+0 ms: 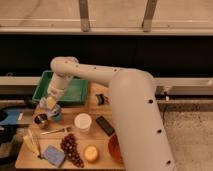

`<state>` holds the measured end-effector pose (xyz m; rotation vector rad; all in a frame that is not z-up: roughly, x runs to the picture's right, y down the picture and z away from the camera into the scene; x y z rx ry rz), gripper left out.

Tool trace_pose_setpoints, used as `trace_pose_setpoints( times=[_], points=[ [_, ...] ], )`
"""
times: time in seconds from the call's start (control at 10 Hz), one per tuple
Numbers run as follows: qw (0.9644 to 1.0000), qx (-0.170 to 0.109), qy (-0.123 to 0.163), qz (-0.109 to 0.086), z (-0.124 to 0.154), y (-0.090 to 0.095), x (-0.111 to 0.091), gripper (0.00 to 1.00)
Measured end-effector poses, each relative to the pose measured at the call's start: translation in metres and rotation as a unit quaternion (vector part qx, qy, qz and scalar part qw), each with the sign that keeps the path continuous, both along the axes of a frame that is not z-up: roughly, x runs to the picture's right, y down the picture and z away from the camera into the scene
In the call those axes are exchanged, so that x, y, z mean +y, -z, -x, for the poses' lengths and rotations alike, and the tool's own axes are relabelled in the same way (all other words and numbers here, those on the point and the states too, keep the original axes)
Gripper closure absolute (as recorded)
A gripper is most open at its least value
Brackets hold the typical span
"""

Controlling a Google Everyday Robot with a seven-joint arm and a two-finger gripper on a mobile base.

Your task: Place towel in plastic cup

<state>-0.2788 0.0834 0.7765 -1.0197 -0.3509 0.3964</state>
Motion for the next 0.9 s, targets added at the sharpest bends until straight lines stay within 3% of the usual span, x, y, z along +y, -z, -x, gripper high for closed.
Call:
trace_pose_setpoints(
  times=[0.2, 0.6, 0.9],
  points=[
    [0.9999, 0.008, -0.005, 0.004, -0.0069, -0.0036, 0.0026, 0.28],
    [0.9998, 0.015, -0.008, 0.005, -0.0089, -0.0052, 0.0045, 0.28],
    [0.9996, 0.024, -0.006, -0.010, -0.0116, -0.0032, -0.0038, 0.28]
  ],
)
